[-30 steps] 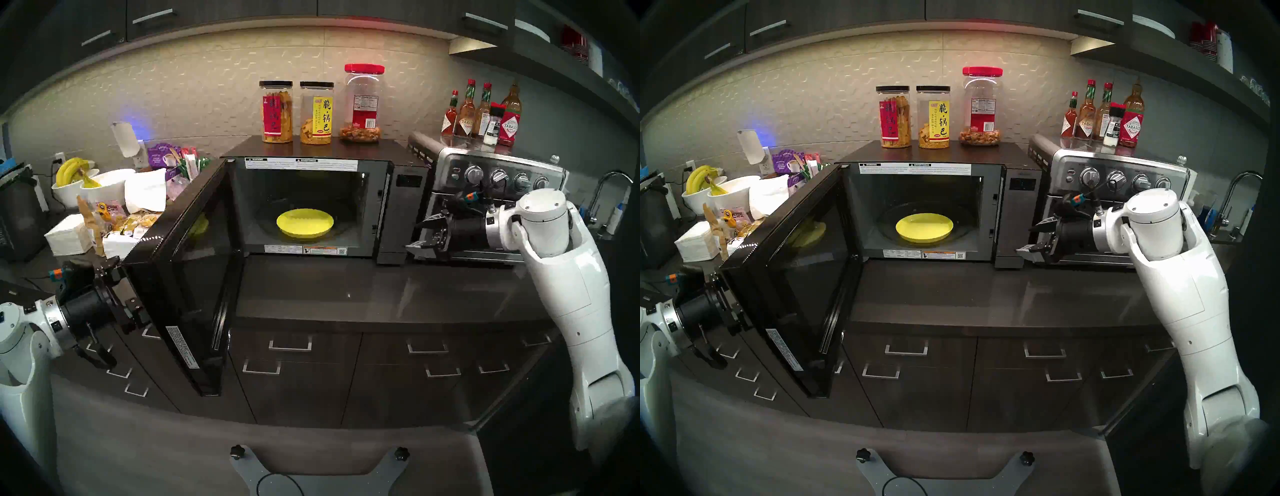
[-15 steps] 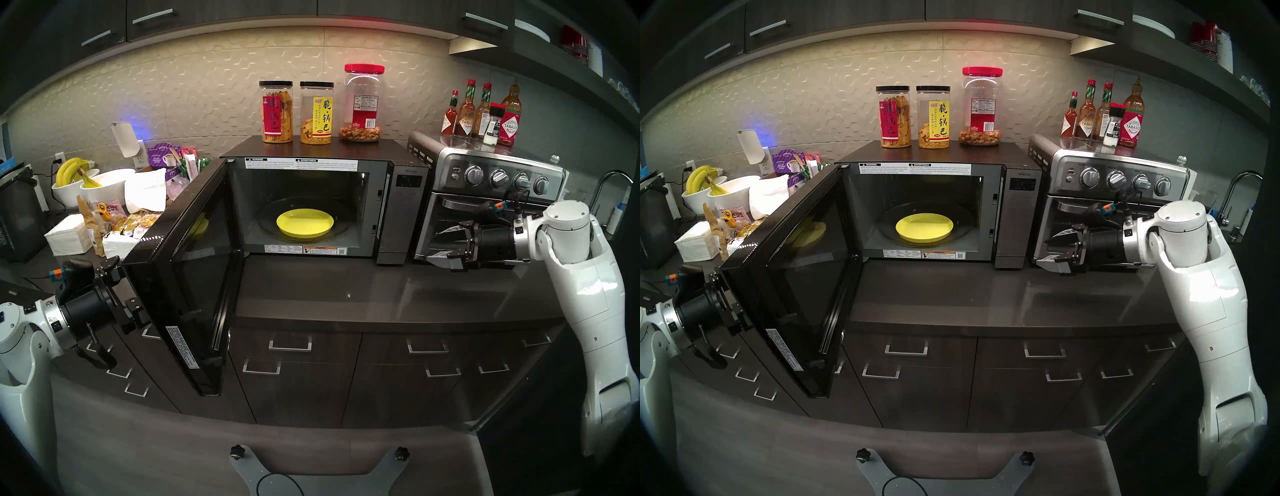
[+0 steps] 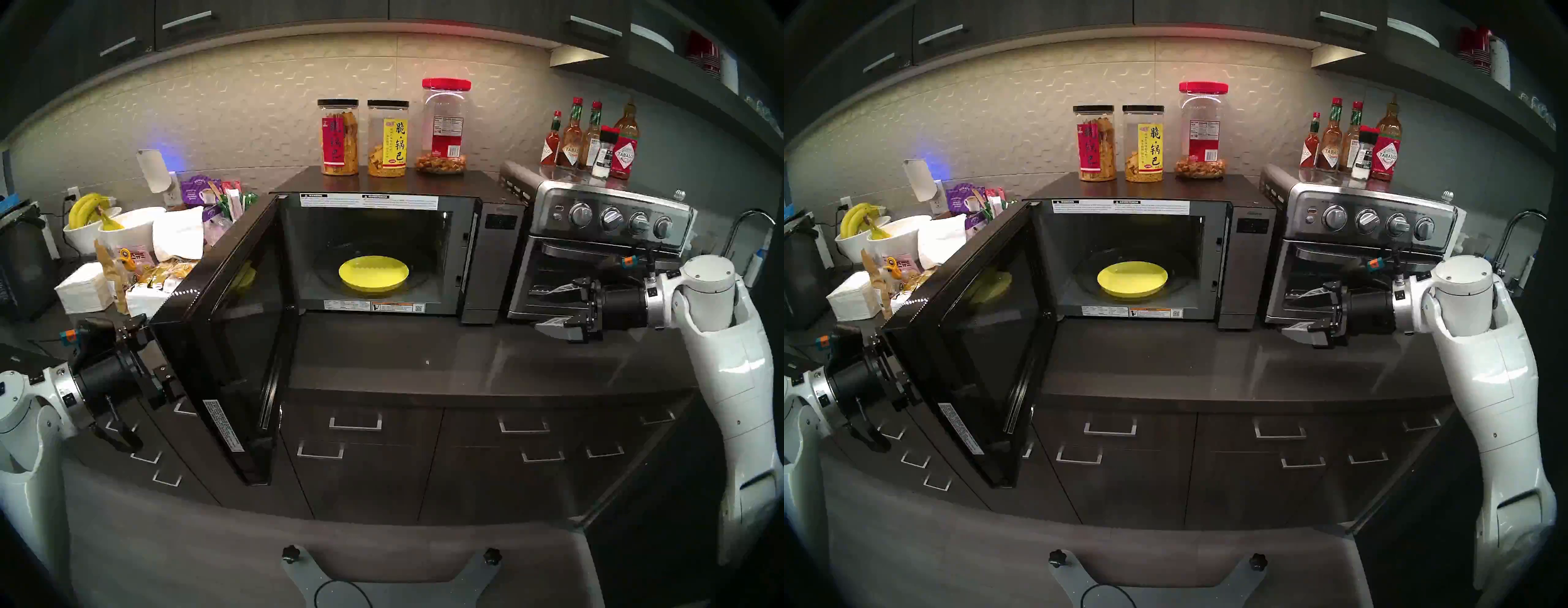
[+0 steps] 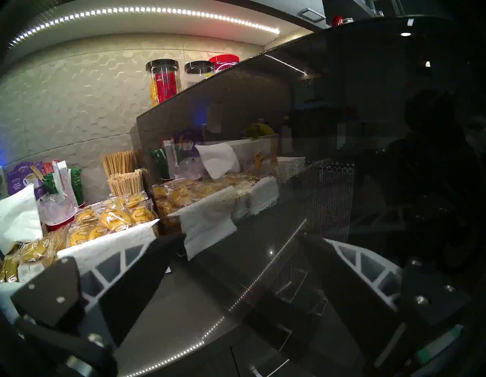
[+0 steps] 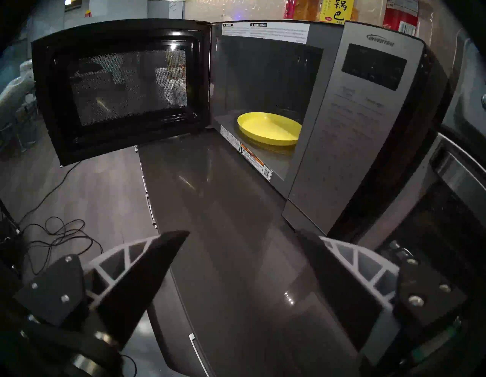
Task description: Open the microwave, put the plate inside, and close the door
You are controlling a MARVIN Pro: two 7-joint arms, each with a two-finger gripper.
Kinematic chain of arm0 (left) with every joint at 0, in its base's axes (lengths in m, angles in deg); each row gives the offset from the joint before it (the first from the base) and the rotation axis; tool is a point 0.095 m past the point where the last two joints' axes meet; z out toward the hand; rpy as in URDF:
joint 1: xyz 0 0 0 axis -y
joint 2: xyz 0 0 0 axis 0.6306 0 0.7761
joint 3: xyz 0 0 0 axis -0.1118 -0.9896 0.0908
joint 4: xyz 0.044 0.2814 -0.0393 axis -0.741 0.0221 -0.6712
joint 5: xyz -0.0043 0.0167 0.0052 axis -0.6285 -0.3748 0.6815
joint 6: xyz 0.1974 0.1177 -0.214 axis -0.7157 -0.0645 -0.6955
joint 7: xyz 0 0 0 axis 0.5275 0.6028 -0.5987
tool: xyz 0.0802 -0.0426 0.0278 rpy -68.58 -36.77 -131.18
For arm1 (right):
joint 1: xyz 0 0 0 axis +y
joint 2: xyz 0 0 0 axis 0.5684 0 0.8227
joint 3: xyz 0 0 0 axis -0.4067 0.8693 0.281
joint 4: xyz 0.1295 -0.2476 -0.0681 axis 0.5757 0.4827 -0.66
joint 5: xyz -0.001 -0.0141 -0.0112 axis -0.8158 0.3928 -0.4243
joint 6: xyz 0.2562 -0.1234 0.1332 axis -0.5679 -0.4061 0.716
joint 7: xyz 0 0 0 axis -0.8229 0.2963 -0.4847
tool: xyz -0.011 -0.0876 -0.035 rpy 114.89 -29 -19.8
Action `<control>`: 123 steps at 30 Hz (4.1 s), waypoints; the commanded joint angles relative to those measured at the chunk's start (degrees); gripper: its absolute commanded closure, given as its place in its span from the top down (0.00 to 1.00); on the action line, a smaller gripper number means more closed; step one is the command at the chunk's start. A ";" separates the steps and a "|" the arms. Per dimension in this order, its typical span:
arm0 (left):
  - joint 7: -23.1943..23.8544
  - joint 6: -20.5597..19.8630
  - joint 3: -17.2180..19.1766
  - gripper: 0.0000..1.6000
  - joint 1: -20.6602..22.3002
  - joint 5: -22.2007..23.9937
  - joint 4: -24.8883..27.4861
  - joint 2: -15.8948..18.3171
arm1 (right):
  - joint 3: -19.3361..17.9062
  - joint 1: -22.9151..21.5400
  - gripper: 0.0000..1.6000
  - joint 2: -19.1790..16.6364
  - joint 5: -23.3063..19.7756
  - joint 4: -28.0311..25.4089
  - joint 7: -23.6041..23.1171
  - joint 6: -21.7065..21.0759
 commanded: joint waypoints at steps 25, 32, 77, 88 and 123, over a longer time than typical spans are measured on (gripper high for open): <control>0.25 -0.15 0.28 1.00 0.04 0.02 0.64 -0.01 | -1.22 -0.46 1.00 1.20 -0.42 1.04 0.20 0.56; 0.28 -0.17 0.28 1.00 0.07 -0.02 0.64 -0.04 | -1.26 -0.48 1.00 1.25 -0.35 1.05 0.14 0.56; 2.55 -4.17 0.45 1.00 6.66 5.13 -3.53 1.50 | -1.28 -0.49 1.00 1.28 -0.29 1.06 0.08 0.58; 2.16 -6.83 -4.35 1.00 10.27 6.53 -4.26 1.91 | -1.28 -0.49 1.00 1.29 -0.29 1.07 0.08 0.58; -22.00 -17.68 -32.16 1.00 27.28 -1.74 -1.10 0.30 | -1.27 -0.47 1.00 1.28 -0.25 1.07 0.09 0.65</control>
